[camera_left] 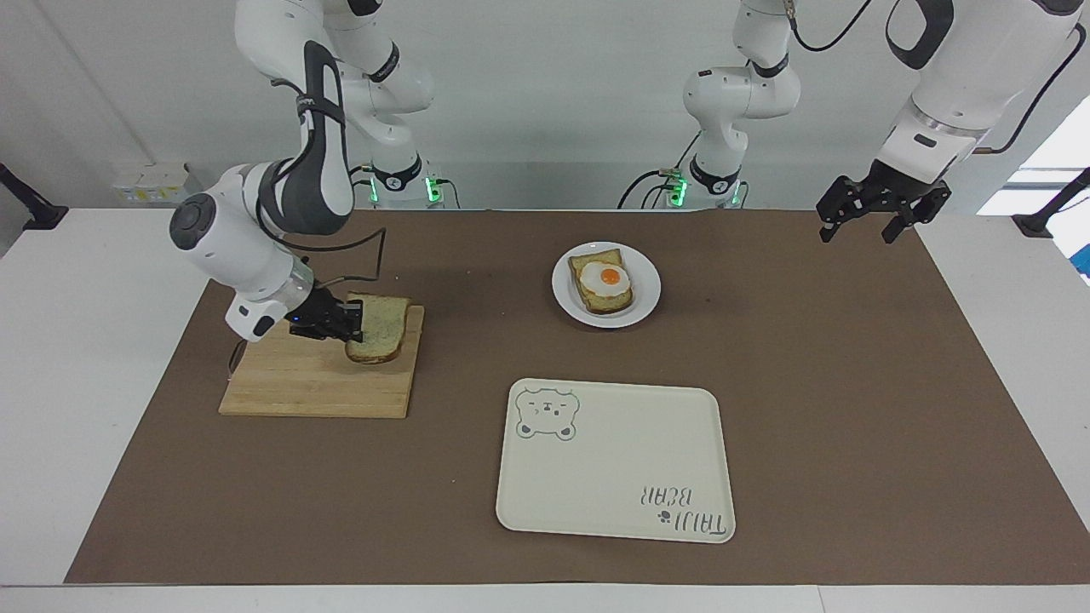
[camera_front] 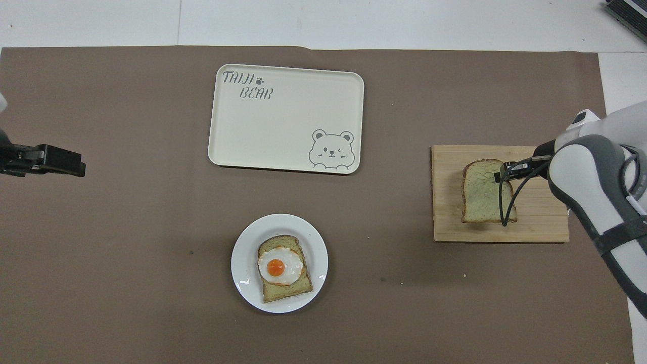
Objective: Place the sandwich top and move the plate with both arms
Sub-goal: 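Lift the bread slice off the cutting board with the right gripper, then carry the bread slice over the egg toast and lower it on top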
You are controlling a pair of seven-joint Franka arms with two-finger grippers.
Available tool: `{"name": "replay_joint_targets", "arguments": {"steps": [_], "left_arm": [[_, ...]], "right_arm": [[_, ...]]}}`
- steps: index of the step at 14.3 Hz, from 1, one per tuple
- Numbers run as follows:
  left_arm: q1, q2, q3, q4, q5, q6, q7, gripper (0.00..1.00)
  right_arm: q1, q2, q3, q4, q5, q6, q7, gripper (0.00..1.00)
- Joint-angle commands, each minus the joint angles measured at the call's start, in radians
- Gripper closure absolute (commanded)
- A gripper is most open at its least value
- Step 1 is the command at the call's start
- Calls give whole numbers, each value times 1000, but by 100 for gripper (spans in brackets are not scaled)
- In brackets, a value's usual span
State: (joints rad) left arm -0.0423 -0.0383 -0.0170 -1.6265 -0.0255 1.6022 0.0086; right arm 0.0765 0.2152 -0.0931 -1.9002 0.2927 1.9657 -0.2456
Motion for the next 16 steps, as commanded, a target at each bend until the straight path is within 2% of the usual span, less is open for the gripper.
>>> {"name": "replay_joint_targets", "arguments": {"steps": [1,4,7,10,13,16], "left_arm": [[13,-8,-8,7,2,-18,-6,0],[13,-8,-8,7,2,-18,-6,0],[13,-8,-8,7,2,-18,-6,0],[13,-8,-8,7,4,-18,-6,0],[15,-8,-8,7,2,-18,-6,0],[13,-8,-8,7,4,-18,-6,0]], "right_arm": [[61,-7,4,-2,23,1,81,100],[147,-11,6,-3,28,-11,176,100],[227,-5,7,-14,45,-11,187,100],[302,-8,7,-17,184,-5,196,100],[400,-4,7,-17,242,16,306,100],[511,19,9,-22,255,87,397,100]]}}
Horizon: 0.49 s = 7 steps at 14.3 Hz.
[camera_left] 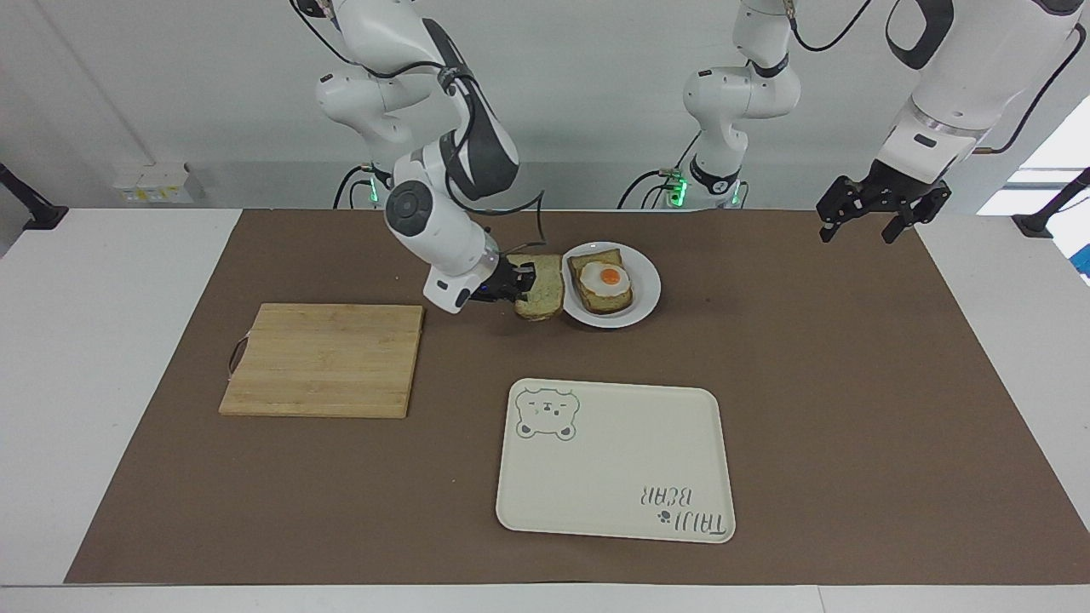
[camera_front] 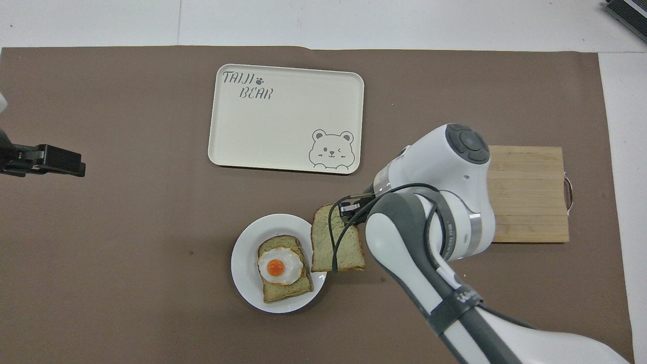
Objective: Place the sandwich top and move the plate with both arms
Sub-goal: 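Carry the bread slice over the egg toast and lower it on top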
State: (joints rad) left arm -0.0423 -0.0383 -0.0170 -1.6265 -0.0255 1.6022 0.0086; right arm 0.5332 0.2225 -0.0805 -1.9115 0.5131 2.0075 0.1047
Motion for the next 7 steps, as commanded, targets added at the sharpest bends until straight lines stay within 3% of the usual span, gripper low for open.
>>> {"name": "replay_joint_targets", "arguments": {"steps": [1,7], "left_arm": [[15,-8,-8,7,4,-18,-6,0],[13,-8,-8,7,2,-18,-6,0]], "right_arm": [[79,15,-4,-11,57,69,52,100],[203,61,-5,-17,76,172,65,100]]}}
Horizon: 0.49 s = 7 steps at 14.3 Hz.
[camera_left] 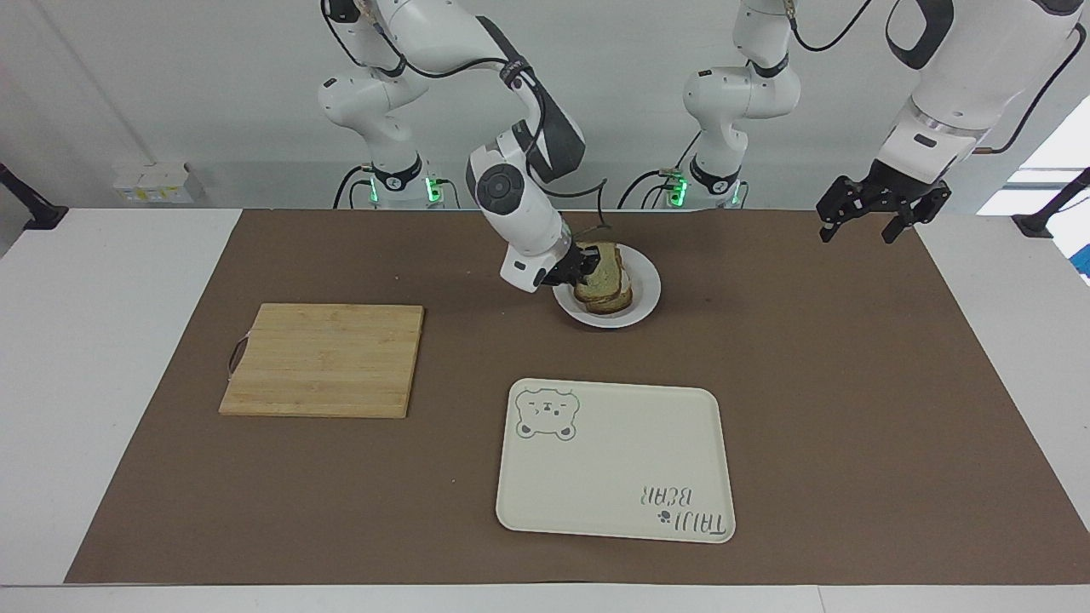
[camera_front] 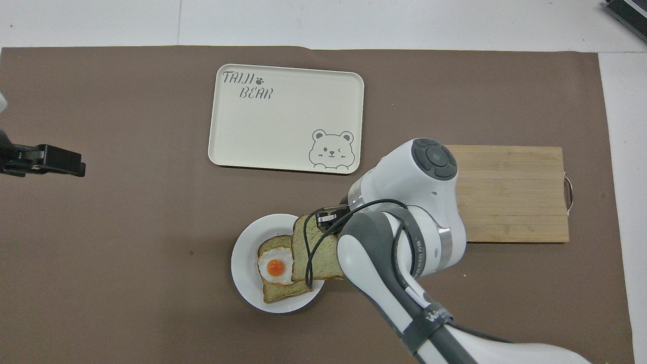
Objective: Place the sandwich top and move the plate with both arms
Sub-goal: 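Carry the bread slice over the egg toast and lower it on top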
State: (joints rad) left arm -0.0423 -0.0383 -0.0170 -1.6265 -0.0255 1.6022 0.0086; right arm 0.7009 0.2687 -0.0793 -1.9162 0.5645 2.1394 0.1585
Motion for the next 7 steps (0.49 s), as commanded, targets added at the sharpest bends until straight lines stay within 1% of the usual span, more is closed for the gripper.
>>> {"name": "replay_joint_targets", "arguments": {"steps": [1,7], "left_arm": [[13,-8,-8,7,4,-18,-6,0],[13,-8,-8,8,2,-18,-6,0]], "right_arm": [[60,14,-7,-21,25,46,9,100],[63,-5,-7,-63,21,48,-2,100]]}}
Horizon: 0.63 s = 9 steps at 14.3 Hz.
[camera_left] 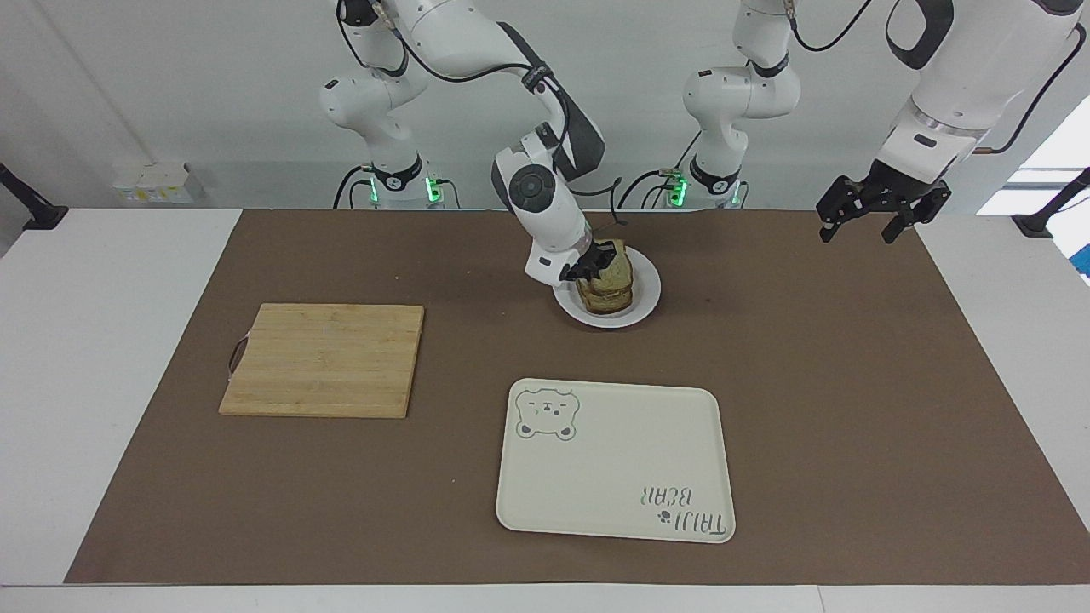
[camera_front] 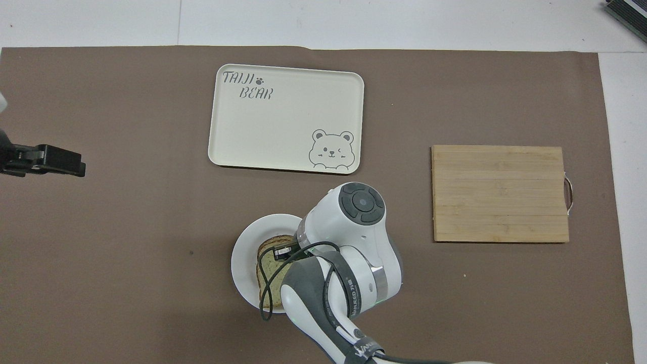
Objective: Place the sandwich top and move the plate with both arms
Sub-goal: 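Carry the bread slice over the egg toast and lower it on top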
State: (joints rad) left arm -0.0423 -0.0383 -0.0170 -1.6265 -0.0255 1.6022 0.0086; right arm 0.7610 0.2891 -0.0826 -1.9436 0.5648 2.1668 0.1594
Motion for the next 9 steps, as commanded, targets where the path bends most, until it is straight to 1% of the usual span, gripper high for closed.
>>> {"name": "replay_joint_targets", "arguments": {"steps": [1,4,9], "left_arm": [[15,-8,-8,7,4,-18,-6,0],[15,-8,-8,7,4,-18,-6,0],[15,-8,-8,8,4,-18,-6,0]], "right_arm": [[1,-24,-3,-35,21,21,-1,100],[-25,-19,-5,-35,23,22,9,100],[-23,-19,-5,-35,23,22,52,100]]}}
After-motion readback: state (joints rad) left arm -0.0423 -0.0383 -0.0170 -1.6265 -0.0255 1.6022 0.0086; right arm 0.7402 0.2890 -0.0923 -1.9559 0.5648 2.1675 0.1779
